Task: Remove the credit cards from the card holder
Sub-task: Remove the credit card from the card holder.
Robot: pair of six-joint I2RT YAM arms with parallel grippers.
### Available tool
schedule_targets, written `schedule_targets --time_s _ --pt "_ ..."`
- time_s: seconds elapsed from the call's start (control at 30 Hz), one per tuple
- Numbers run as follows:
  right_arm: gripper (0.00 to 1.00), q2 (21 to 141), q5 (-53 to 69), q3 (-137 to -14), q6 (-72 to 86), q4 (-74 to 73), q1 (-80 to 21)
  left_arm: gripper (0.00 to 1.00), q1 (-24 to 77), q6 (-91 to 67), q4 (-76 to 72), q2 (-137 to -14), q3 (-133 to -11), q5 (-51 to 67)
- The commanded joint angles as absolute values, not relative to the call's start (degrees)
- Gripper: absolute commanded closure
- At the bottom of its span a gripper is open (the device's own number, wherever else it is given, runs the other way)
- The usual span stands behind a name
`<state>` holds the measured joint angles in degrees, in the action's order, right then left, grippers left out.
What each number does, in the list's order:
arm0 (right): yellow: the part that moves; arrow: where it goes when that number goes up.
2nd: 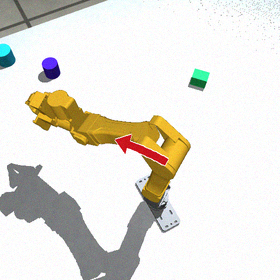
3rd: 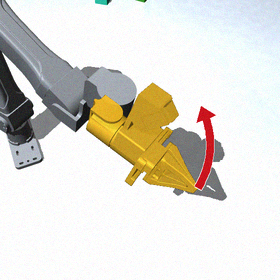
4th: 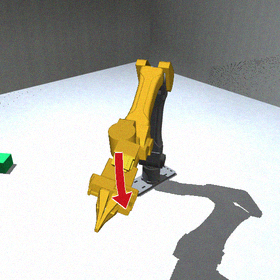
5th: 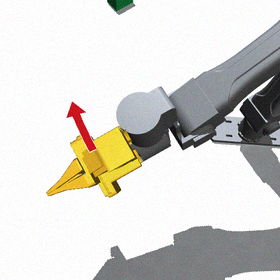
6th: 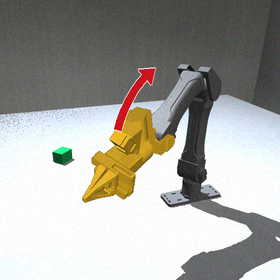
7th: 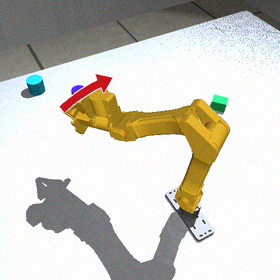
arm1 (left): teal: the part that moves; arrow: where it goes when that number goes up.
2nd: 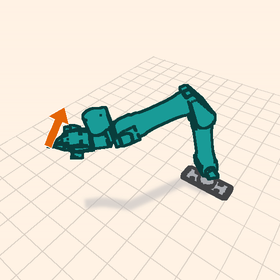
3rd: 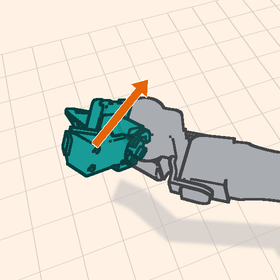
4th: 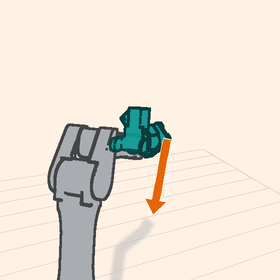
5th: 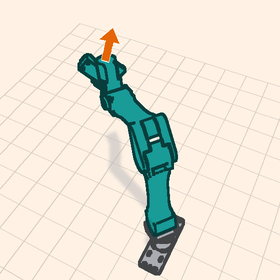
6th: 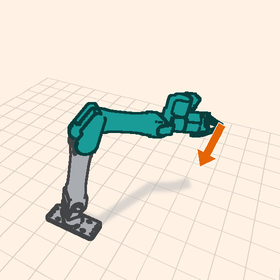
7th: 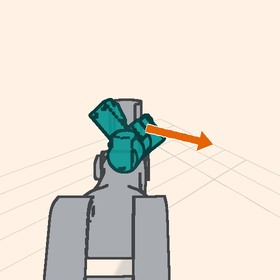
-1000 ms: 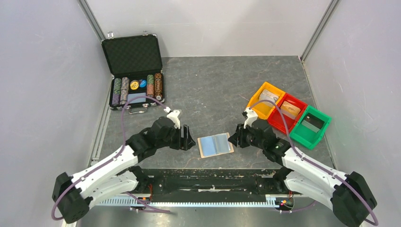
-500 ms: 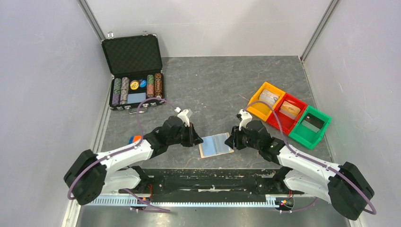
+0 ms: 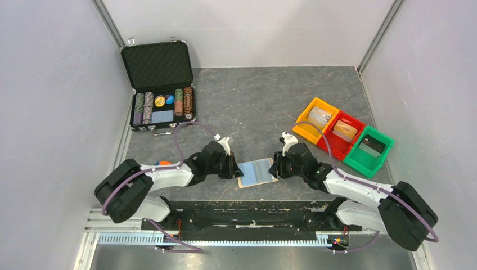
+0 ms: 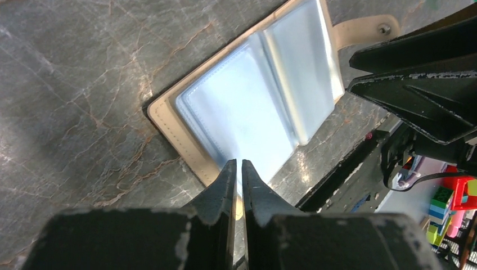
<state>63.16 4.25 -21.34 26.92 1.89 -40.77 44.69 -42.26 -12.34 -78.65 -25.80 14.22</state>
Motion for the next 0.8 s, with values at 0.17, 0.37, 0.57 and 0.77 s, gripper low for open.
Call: schedule_targets --time_s 0.17,0.37,0.57,0.77 --pt "0.65 66.3 3.8 -20.0 26.4 6.1 -41.1 0.88 44.6 -43.0 -19.5 -82.3 -23.0 16.1" --pt "0.65 68.5 5.9 -20.0 26.9 8.5 -41.2 0.89 44.6 -43.1 -20.5 -83.3 -22.7 16.9" --pt "0.84 68.9 7.4 -21.6 26.5 8.6 -41.3 0.89 44.6 -43.0 -20.4 -83.6 -22.9 17.4" --pt "1.00 64.6 11.8 -21.5 28.6 11.2 -41.3 0.87 44.7 -42.9 -18.6 -82.6 -23.1 17.5"
